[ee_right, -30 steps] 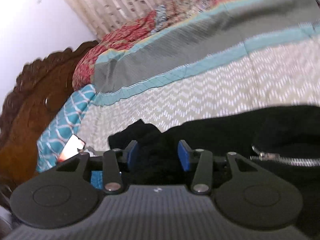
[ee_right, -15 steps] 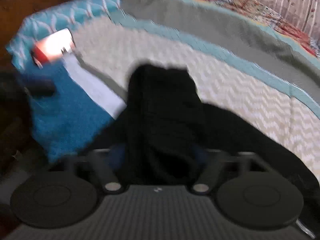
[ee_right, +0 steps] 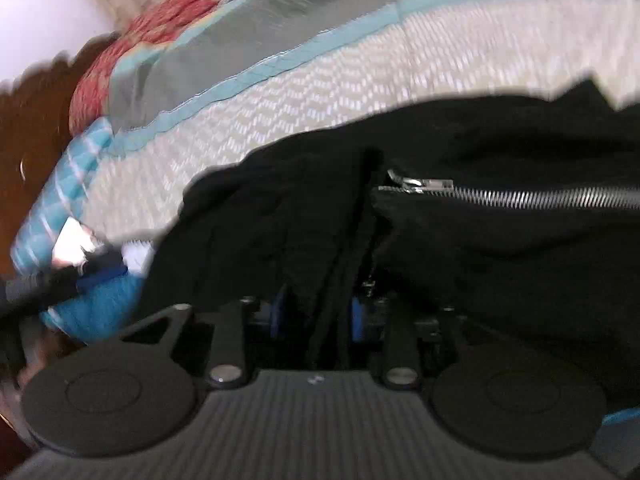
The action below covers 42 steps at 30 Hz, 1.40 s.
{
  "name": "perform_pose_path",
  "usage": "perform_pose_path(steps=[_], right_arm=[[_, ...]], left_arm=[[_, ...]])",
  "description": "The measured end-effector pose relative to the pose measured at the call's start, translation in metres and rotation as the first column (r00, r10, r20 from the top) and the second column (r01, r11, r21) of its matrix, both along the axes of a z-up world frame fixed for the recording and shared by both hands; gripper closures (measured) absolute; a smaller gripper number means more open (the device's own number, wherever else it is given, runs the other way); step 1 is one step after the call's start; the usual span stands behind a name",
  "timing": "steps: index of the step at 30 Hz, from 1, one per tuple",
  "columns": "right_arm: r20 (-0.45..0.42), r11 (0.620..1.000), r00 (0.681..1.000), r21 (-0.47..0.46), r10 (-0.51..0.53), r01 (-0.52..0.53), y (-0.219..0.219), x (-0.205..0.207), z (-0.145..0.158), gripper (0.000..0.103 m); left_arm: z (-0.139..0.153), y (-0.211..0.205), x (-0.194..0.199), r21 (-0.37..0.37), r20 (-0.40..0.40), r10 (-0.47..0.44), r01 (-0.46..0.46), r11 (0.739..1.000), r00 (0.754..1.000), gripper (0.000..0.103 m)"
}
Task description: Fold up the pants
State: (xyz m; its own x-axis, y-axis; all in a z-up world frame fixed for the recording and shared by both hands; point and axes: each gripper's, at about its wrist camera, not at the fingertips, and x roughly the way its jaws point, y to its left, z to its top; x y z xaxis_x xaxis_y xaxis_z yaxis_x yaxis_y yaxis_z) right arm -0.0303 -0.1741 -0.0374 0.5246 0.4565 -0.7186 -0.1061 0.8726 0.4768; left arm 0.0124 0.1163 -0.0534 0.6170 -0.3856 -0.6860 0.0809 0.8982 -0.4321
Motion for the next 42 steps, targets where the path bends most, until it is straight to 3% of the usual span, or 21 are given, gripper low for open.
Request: perform_pose_path(steps=[2, 5, 7, 9, 12, 15, 16, 18, 19, 20, 21, 23, 24, 27, 28, 29, 31, 35, 38, 40, 42], right_arm=[[0.081, 1.0, 0.997, -0.009, 0.006, -0.005, -0.004, -0.01, 0.02, 0.056], [0.27, 0.999, 0.963, -0.038, -0.015, 0.026, -0.009, -0.021, 0.05, 0.054], [0.338, 1.0, 0.941, -0.012, 0.011, -0.008, -0.005, -0.019, 0.055, 0.054], [0.297, 0.996, 0.953, 0.036, 0.063, -0.077, 0.003, -0.008, 0.04, 0.055], [0.034, 0.995, 0.994, 0.002, 0.102, -0.102, 0.016, 0.022, -0.025, 0.061], [0.092, 0.989, 0.993, 0.12, 0.07, -0.081, -0.01, 0.016, -0.007, 0.06], [0.175, 0.99, 0.984, 0.127, 0.043, -0.066, -0.028, 0.009, 0.01, 0.058], [0.321, 0.996, 0.945, 0.08, -0.064, 0.04, -0.067, -0.004, 0.032, 0.045], [0.357, 0.992, 0.925, 0.057, -0.127, 0.115, -0.087, -0.006, 0.034, 0.037], [0.371, 0.98, 0.908, 0.04, -0.198, 0.197, -0.11, -0.01, 0.033, 0.035], [0.363, 0.962, 0.894, 0.028, -0.263, 0.271, -0.135, -0.01, 0.028, 0.035], [0.328, 0.939, 0.887, 0.0, -0.325, 0.344, -0.171, -0.007, 0.011, 0.035], [0.311, 0.93, 0.885, -0.013, -0.346, 0.368, -0.182, -0.007, 0.001, 0.035], [0.192, 0.924, 0.908, -0.012, -0.372, 0.382, -0.197, 0.008, -0.038, 0.035], [0.119, 0.936, 0.928, 0.018, -0.352, 0.353, -0.197, 0.014, -0.05, 0.067], [0.069, 0.944, 0.942, 0.051, -0.328, 0.325, -0.191, 0.017, -0.055, 0.081], [0.117, 0.95, 0.944, -0.003, -0.309, 0.311, -0.173, 0.019, -0.04, 0.085], [0.271, 0.958, 0.923, 0.165, -0.273, 0.235, -0.165, 0.02, 0.022, 0.087], [0.368, 0.966, 0.902, 0.2, -0.227, 0.162, -0.145, 0.029, 0.053, 0.087], [0.373, 0.963, 0.903, 0.238, -0.214, 0.13, -0.133, 0.039, 0.052, 0.087], [0.341, 0.969, 0.918, 0.206, -0.204, 0.139, -0.12, 0.056, 0.038, 0.086]], left_arm=[[-0.006, -0.008, 0.001, 0.013, -0.023, -0.019, 0.019, 1.0, 1.0, 0.04], [-0.012, -0.018, 0.006, 0.019, -0.054, -0.037, 0.038, 0.999, 0.998, 0.021], [-0.016, -0.024, 0.009, 0.025, -0.067, -0.048, 0.049, 0.998, 0.997, 0.022], [-0.02, -0.034, 0.013, 0.048, -0.097, -0.06, 0.065, 0.997, 0.993, 0.026], [-0.025, -0.044, 0.014, 0.066, -0.126, -0.073, 0.082, 0.994, 0.989, 0.024], [-0.013, -0.043, 0.013, 0.068, -0.094, -0.088, 0.094, 0.993, 0.992, 0.018], [-0.007, -0.041, 0.014, 0.07, -0.079, -0.083, 0.088, 0.994, 0.993, 0.013], [-0.003, -0.039, 0.021, 0.073, -0.061, -0.071, 0.076, 0.994, 0.996, 0.009], [-0.004, -0.039, 0.026, 0.072, -0.069, -0.069, 0.074, 0.995, 0.995, 0.009], [-0.005, -0.04, 0.031, 0.065, -0.08, -0.076, 0.081, 0.995, 0.994, 0.009], [-0.008, -0.042, 0.035, 0.055, -0.089, -0.088, 0.093, 0.994, 0.992, 0.011], [-0.017, -0.047, 0.042, 0.041, -0.11, -0.112, 0.117, 0.992, 0.988, 0.026], [-0.025, -0.05, 0.046, 0.038, -0.135, -0.12, 0.126, 0.991, 0.984, 0.047], [-0.031, -0.061, 0.045, 0.059, -0.117, -0.119, 0.126, 0.99, 0.986, 0.074], [-0.028, -0.063, 0.043, 0.064, -0.102, -0.123, 0.13, 0.989, 0.987, 0.081], [-0.021, -0.062, 0.04, 0.059, -0.085, -0.116, 0.122, 0.991, 0.99, 0.082], [-0.001, -0.057, 0.033, 0.048, -0.025, -0.108, 0.109, 0.993, 0.994, 0.084], [0.051, -0.033, 0.016, 0.014, 0.117, -0.055, 0.054, 0.998, 0.992, 0.084], [0.082, -0.014, 0.002, 0.053, 0.243, 0.021, -0.034, 0.998, 0.97, 0.084], [0.089, 0.003, -0.001, 0.073, 0.256, 0.076, -0.098, 0.993, 0.964, 0.084], [0.078, 0.023, 0.009, 0.068, 0.178, 0.142, -0.156, 0.985, 0.974, 0.083]])
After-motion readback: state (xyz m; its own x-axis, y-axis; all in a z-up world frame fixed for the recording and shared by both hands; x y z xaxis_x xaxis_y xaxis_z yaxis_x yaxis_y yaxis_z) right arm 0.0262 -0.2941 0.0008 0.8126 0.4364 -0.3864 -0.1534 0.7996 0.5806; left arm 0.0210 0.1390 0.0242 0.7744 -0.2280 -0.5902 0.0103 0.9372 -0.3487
